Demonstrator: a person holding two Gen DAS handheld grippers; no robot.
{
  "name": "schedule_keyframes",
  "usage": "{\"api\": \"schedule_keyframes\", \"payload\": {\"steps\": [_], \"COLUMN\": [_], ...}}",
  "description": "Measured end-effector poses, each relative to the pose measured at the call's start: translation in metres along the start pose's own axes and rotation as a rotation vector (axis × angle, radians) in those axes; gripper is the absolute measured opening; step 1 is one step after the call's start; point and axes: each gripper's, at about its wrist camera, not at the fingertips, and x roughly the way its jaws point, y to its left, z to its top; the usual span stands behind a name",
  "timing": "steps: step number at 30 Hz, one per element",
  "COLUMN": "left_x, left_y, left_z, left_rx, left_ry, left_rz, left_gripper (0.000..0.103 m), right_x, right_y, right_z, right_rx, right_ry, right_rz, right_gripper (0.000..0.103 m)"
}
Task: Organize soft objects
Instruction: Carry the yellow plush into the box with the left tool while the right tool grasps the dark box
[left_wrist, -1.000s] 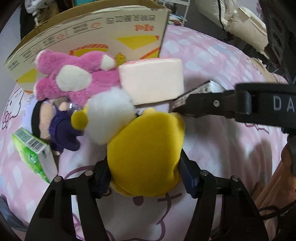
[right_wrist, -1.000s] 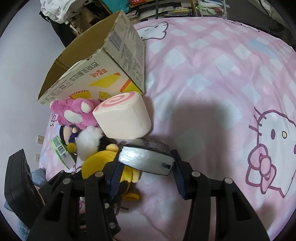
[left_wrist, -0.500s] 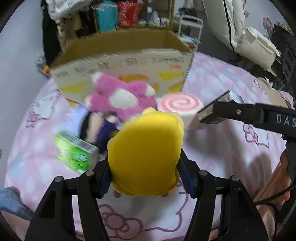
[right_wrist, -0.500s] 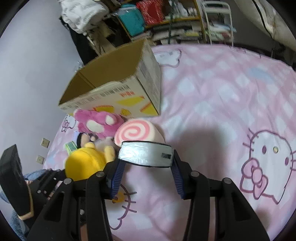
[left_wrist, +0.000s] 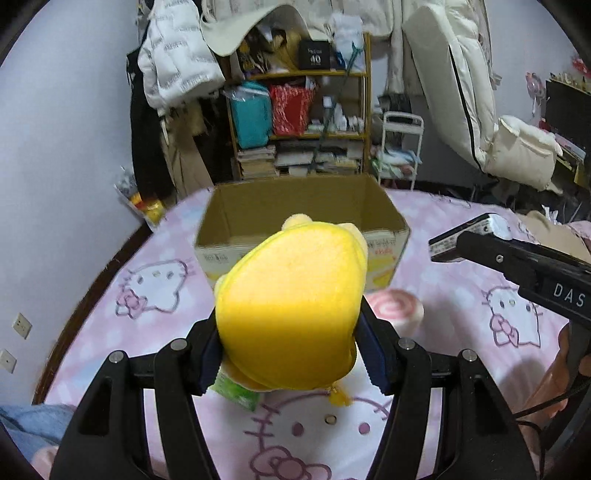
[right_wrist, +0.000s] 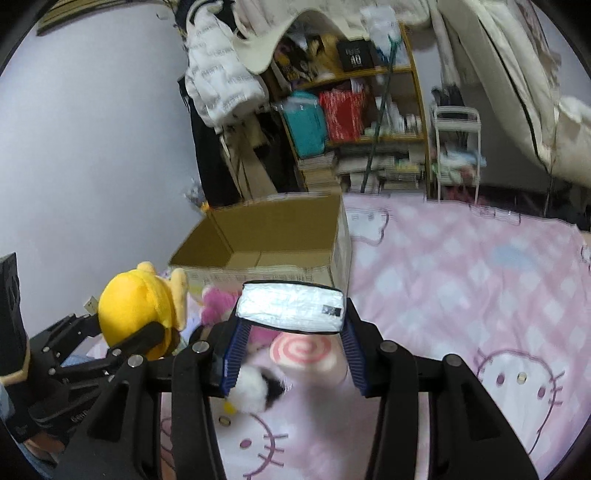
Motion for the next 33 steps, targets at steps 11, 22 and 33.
{"api": "schedule_keyframes", "payload": {"steps": [11, 22, 33], "left_x": [-0.013, -0.005, 0.028], "left_y": [0.025, 0.049, 0.055], "left_z": [0.054, 0.104, 0.113], "left_rx": [-0.009, -0.028, -0.007], "left_ry": [-0.105, -0.223, -0.272], "left_rz": [0.043, 0.079, 0.052], "left_gripper": [0.063, 0.063, 0.063], "right_x": [-0.020, -0.005, 0.040], "right_y": [0.012, 0.043, 0.059], "right_z": [0.051, 0.089, 0.090], "right_rx": [-0.064, -0.166, -0.215], "right_ry": [-0.183, -0.294, -0.278], "right_rz": [0.003, -0.024, -0.023], "right_gripper": [0.050, 0.050, 0.050]}}
